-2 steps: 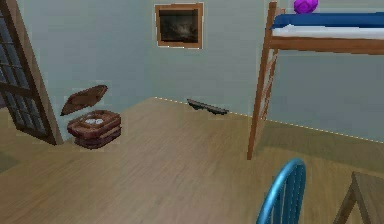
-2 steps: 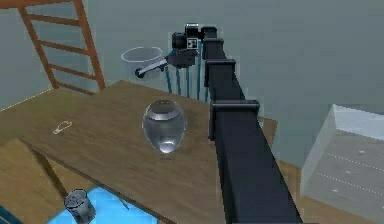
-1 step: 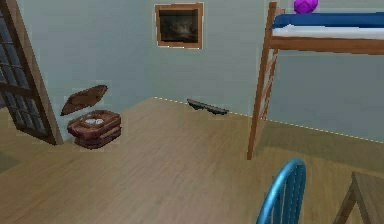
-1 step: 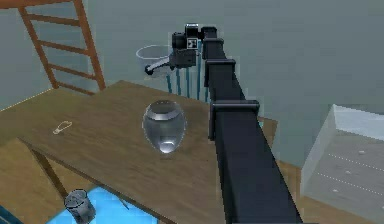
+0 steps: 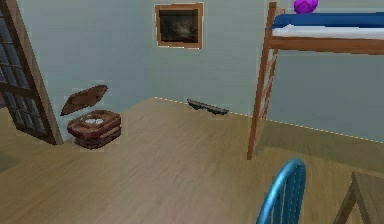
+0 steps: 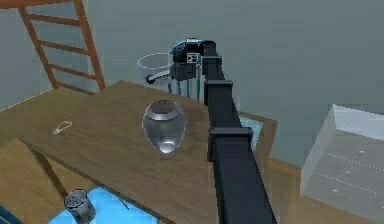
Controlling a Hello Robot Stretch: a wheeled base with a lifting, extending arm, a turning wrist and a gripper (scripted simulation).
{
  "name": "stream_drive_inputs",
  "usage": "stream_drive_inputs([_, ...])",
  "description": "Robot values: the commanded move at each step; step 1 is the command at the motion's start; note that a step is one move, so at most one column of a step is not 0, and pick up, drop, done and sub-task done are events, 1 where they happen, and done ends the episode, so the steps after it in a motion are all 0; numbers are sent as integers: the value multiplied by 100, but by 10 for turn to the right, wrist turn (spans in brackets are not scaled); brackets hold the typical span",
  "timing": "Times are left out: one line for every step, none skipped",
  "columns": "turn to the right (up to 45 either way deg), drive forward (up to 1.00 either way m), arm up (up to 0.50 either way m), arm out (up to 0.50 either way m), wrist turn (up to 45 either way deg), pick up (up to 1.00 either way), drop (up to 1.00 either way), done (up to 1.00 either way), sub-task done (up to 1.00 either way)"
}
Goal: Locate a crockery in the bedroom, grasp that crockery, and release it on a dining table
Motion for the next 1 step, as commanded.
stream_drive_inputs([0, 0, -32, 0, 0, 0, 0, 0, 0])
